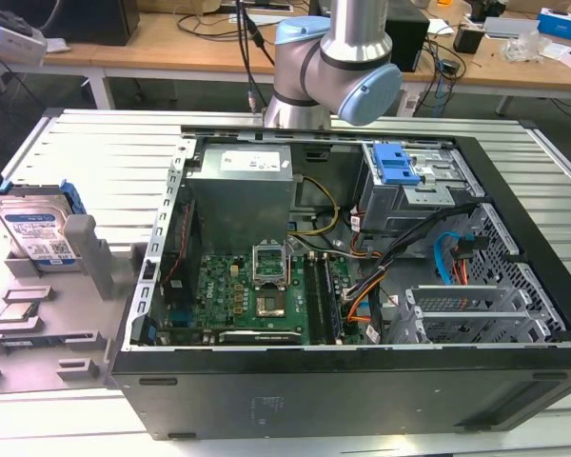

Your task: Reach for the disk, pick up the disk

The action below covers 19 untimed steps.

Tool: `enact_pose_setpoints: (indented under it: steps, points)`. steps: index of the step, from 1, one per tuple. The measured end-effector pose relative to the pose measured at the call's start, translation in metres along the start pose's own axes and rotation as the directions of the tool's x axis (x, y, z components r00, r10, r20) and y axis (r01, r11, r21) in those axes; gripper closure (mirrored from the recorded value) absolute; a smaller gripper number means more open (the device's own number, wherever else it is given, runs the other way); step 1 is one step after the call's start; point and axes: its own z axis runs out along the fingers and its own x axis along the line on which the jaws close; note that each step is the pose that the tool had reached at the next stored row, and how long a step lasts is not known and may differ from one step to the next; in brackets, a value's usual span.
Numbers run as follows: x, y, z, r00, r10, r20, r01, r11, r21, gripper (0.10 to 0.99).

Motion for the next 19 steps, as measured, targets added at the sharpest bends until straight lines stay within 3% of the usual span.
enact_pose_setpoints:
  steps: [5,11,16,19]
  points:
    - [0.0000,0.0000,0.0003,0.9972,0.075,-0.0029,-0.075,0.9972,-0.002,0.980]
    - [0.0000,0.0000,0.0003,0.9969,0.078,-0.0028,-0.078,0.9969,-0.002,0.973]
    - [0.0000,0.0000,0.0003,0.9969,0.079,-0.0028,-0.079,0.9969,-0.002,0.667]
    - [0.0000,0.0000,0.0003,0.9968,0.079,-0.0028,-0.079,0.9968,-0.002,0.604]
